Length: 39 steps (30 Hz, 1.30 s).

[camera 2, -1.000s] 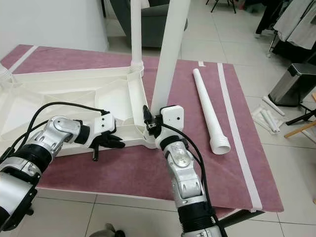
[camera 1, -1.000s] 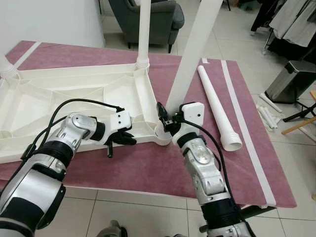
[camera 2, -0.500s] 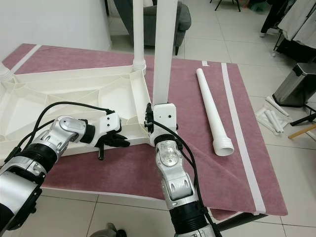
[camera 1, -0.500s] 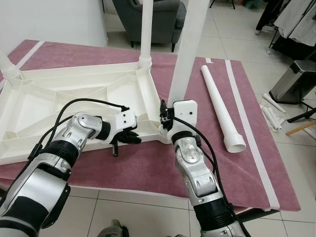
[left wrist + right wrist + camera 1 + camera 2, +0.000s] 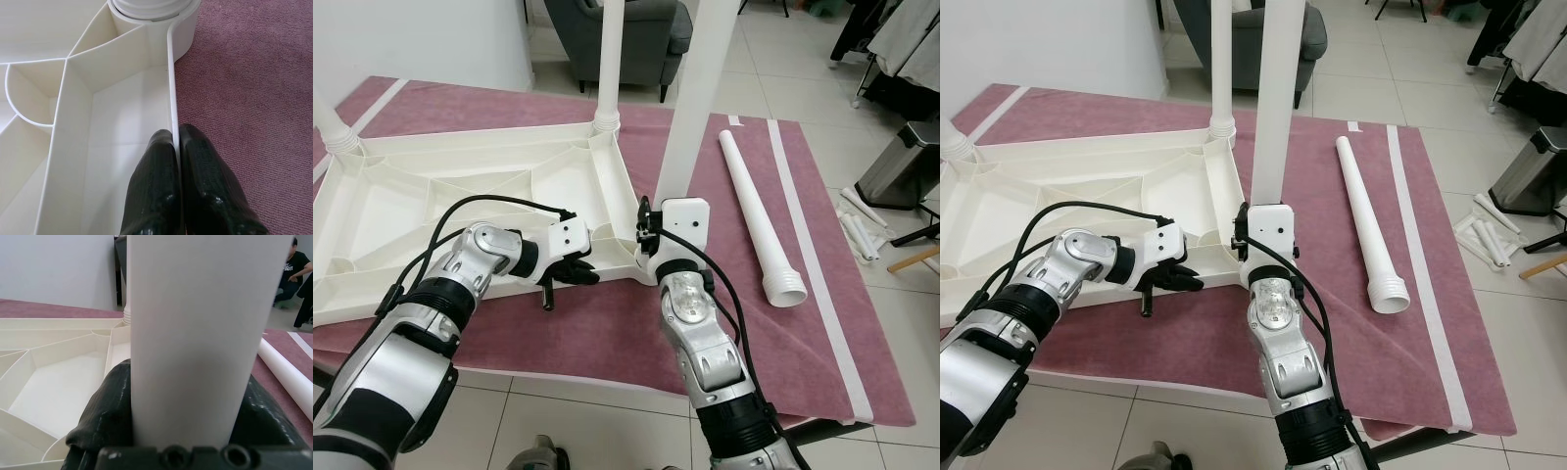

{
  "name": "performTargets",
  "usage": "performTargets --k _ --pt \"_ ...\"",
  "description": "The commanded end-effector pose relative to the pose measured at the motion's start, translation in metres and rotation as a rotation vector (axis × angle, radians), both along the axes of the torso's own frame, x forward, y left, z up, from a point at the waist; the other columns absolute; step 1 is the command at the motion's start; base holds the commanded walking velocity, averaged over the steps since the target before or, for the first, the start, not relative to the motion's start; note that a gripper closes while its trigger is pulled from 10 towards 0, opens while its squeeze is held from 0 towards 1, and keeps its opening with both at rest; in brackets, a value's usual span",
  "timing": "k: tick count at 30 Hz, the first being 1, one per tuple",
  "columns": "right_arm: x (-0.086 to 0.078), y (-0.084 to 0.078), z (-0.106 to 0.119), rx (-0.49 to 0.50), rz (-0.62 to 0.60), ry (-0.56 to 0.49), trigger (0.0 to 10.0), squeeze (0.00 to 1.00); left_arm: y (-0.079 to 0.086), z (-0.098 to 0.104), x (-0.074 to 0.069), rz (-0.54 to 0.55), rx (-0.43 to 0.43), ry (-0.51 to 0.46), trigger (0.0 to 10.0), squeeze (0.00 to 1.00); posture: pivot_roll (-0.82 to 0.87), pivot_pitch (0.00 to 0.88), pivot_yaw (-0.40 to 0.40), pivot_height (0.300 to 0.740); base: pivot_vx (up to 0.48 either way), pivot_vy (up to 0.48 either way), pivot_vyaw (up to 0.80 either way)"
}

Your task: Building children table

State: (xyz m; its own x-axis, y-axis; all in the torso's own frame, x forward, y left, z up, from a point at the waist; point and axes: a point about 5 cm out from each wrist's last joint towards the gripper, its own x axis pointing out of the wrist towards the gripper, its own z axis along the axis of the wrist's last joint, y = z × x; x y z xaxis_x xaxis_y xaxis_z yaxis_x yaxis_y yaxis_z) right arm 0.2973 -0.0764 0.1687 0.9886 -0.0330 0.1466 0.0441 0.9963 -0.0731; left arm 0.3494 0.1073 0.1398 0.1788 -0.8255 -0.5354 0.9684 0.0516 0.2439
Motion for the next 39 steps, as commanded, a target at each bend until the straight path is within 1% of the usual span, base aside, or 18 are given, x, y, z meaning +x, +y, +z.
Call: performTargets --k 1,4,5,8,10,12,17,18,22,23,26,29,31,32,33,34,37,39 --pt "-0.015 -0.031 -0.066 0.026 -0.281 0.326 10.0 0.0 0.018 0.017 0.008 0.066 -0.055 -0.054 0.0 0.0 0.09 0.062 0.015 0.74 0.0 0.0 0.0" --pt "-0.014 -0.03 -0.065 0.022 -0.262 0.315 10.0 0.0 0.018 0.017 0.008 0.068 -0.055 -0.055 0.0 0.0 0.09 0.06 0.015 0.74 0.0 0.0 0.0" --pt "-0.012 -0.027 -0.064 0.019 -0.224 0.303 10.0 0.0 0.018 0.017 0.008 0.069 -0.056 -0.056 0.0 0.0 0.09 0.059 0.015 0.74 0.0 0.0 0.0" --pt "-0.012 -0.027 -0.064 0.019 -0.224 0.303 10.0 0.0 0.018 0.017 0.008 0.069 -0.056 -0.056 0.0 0.0 0.09 0.059 0.015 0.74 0.0 0.0 0.0" --pt "-0.008 -0.023 -0.059 0.019 -0.076 0.268 10.0 0.0 0.018 0.017 0.008 0.07 -0.056 -0.057 0.0 0.0 0.09 0.055 0.014 0.74 0.0 0.0 0.0" --pt "-0.006 -0.025 -0.057 0.011 -0.008 0.26 10.0 0.0 0.019 0.018 0.008 0.07 -0.056 -0.058 0.0 0.0 0.09 0.055 0.014 0.74 0.0 0.0 0.0" --pt "-0.006 -0.027 -0.057 0.004 -0.002 0.26 10.0 0.0 0.019 0.017 0.008 0.07 -0.057 -0.059 0.0 0.0 0.08 0.056 0.014 0.74 0.0 0.0 0.0" --pt "-0.005 -0.027 -0.057 0.011 0.002 0.259 10.0 1.0 0.018 0.017 0.008 0.07 -0.057 -0.058 0.0 0.0 0.08 0.059 0.016 0.74 0.0 0.0 0.0" --pt "-0.004 -0.025 -0.055 0.011 0.023 0.248 10.0 1.0 0.018 0.017 0.008 0.07 -0.058 -0.057 0.0 0.0 0.08 0.061 0.018 0.74 0.0 0.0 0.0" --pt "-0.004 -0.024 -0.053 0.004 0.039 0.239 10.0 0.0 0.018 0.017 0.008 0.07 -0.058 -0.057 0.0 0.0 0.08 0.061 0.018 0.74 0.0 0.0 0.0" --pt "-0.004 -0.023 -0.052 0.0 0.057 0.23 10.0 0.0 0.018 0.017 0.008 0.07 -0.059 -0.056 0.0 0.0 0.08 0.062 0.019 0.74 0.0 0.0 0.0" --pt "-0.003 -0.017 -0.043 -0.022 0.162 0.178 10.0 0.0 0.018 0.017 0.008 0.072 -0.06 -0.056 0.0 0.0 0.08 0.062 0.019 0.74 0.0 0.0 0.0" --pt "-0.001 -0.016 -0.04 -0.036 0.182 0.161 10.0 0.0 0.018 0.017 0.008 0.073 -0.061 -0.056 0.0 0.0 0.09 0.062 0.019 0.74 0.0 0.0 0.0" --pt "0.0 -0.017 -0.038 -0.043 0.191 0.151 1.7 0.0 0.018 0.017 0.008 0.073 -0.061 -0.056 0.0 0.0 0.08 0.062 0.018 0.74 0.0 0.0 0.0" --pt "0.0 -0.017 -0.038 -0.043 0.191 0.151 1.7 0.0 0.018 0.017 0.008 0.073 -0.061 -0.056 0.0 0.0 0.08 0.062 0.018 0.74 0.0 0.0 0.0" --pt "0.001 -0.017 -0.035 -0.054 0.204 0.138 0.0 0.0 0.018 0.017 0.008 0.073 -0.061 -0.056 0.0 0.0 0.08 0.062 0.018 0.74 0.0 0.0 0.0" --pt "0.002 -0.018 -0.034 -0.062 0.214 0.129 0.0 0.0 0.018 0.017 0.008 0.073 -0.062 -0.056 0.0 0.0 0.09 0.063 0.018 0.74 0.0 0.0 0.0" --pt "0.004 -0.019 -0.03 -0.087 0.26 0.119 0.0 0.0 0.018 0.016 0.008 0.074 -0.063 -0.055 0.0 0.0 0.09 0.064 0.018 0.74 0.0 0.0 0.0"
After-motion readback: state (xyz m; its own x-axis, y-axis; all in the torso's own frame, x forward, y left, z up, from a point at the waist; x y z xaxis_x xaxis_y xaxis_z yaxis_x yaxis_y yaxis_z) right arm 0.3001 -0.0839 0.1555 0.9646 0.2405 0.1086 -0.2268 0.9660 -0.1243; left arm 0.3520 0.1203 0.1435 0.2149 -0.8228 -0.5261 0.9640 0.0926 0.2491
